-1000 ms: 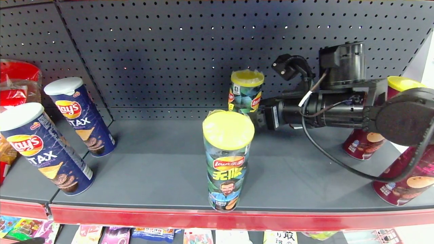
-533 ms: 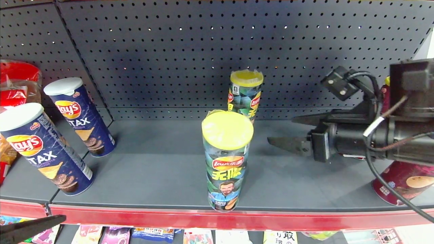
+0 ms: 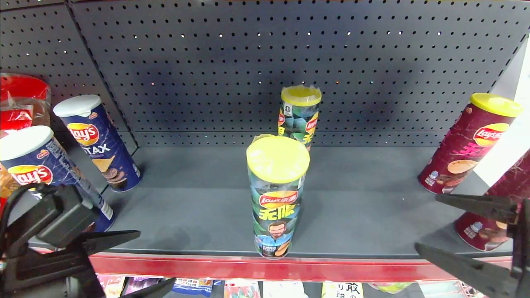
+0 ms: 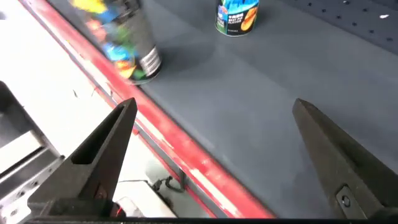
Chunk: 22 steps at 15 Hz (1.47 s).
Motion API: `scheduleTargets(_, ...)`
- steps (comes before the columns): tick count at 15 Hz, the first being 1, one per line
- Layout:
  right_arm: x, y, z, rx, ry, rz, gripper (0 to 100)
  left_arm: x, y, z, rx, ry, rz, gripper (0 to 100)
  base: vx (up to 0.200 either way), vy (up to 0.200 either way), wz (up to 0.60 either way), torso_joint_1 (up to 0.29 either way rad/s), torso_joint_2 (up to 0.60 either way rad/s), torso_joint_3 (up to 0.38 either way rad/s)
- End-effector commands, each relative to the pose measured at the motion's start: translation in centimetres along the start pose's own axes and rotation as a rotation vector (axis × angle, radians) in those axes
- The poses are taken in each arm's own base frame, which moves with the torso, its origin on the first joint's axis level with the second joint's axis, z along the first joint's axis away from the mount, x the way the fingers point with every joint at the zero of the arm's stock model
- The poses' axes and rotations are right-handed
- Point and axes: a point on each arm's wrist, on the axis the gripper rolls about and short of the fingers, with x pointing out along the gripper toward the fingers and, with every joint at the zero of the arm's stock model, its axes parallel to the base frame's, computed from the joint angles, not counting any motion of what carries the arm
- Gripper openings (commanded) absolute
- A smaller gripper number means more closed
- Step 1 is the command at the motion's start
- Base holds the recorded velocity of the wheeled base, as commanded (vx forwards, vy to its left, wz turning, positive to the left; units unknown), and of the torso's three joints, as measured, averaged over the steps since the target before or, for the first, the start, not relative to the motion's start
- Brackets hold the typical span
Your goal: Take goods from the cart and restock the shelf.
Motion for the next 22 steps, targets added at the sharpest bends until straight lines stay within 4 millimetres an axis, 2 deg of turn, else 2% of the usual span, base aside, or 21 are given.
scheduleTargets(1, -4.5, 1.1, -2.6, -0.018, -0.114, -0.014, 100, 3.9, 0.6, 1.4, -0.013, 0.109, -0.005, 100, 0.0, 0.0, 0.0, 0.0, 0.0, 0.0)
scheduleTargets(3, -5.3, 1.4, -3.6, -0.007, -0.132, -0.024, 100, 5.3, 0.7, 2.2, -0.005, 0.132, -0.01, 100, 0.0, 0.0, 0.0, 0.0, 0.0, 0.0)
scheduleTargets(4, -6.0, 1.5, -4.1, 0.013, -0.159, -0.042, 100, 7.1, 0.9, 3.0, 0.02, 0.158, -0.016, 100, 0.0, 0.0, 0.0, 0.0, 0.0, 0.0)
scheduleTargets(6, -6.3, 1.4, -4.1, 0.024, -0.174, -0.087, 100, 8.6, 1.1, 4.1, 0.03, 0.164, -0.022, 100, 0.0, 0.0, 0.0, 0.0, 0.0, 0.0)
scheduleTargets(7, -6.4, 1.3, -4.0, 0.035, -0.178, -0.101, 100, 9.2, 0.5, 4.9, 0.044, 0.155, -0.047, 100, 0.0, 0.0, 0.0, 0.0, 0.0, 0.0)
scheduleTargets(11, -6.4, 1.3, -3.7, 0.045, -0.184, -0.105, 100, 11.6, 0.3, 5.7, 0.056, 0.178, -0.065, 100, 0.0, 0.0, 0.0, 0.0, 0.0, 0.0)
scheduleTargets(22, -6.2, 1.1, -3.4, 0.055, -0.177, -0.115, 100, 13.1, -0.5, 6.1, 0.072, 0.193, -0.108, 100, 0.0, 0.0, 0.0, 0.0, 0.0, 0.0)
